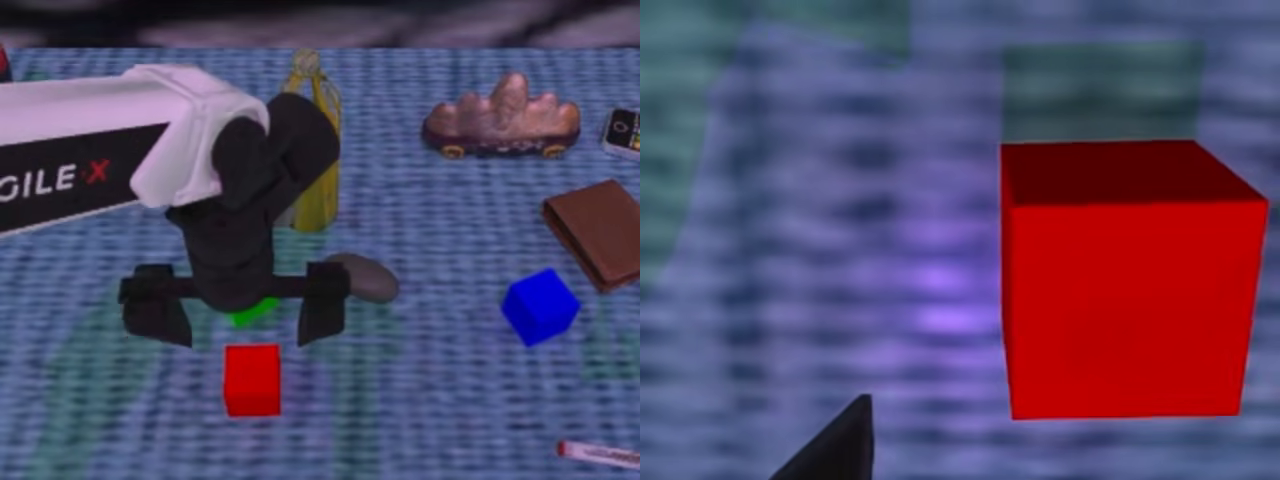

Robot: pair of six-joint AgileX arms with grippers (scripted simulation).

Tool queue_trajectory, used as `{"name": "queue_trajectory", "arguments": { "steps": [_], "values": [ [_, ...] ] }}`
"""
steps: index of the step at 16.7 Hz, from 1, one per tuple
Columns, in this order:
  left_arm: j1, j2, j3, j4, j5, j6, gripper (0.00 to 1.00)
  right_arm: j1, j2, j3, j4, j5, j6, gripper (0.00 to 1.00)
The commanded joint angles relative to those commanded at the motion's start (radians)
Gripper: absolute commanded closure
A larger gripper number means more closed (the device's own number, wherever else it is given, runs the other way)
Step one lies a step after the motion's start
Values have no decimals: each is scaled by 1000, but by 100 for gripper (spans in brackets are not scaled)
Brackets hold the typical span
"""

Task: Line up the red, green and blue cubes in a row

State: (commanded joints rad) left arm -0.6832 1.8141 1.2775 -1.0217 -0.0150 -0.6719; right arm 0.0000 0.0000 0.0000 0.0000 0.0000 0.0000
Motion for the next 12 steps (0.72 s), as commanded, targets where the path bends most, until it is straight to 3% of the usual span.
{"name": "queue_trajectory", "arguments": {
  "steps": [5,12],
  "values": [
    [40,84,100,-29,3,242,0,0,0,0,0,0,0,0],
    [129,237,269,-86,15,805,0,0,0,0,0,0,0,0]
  ]
}}
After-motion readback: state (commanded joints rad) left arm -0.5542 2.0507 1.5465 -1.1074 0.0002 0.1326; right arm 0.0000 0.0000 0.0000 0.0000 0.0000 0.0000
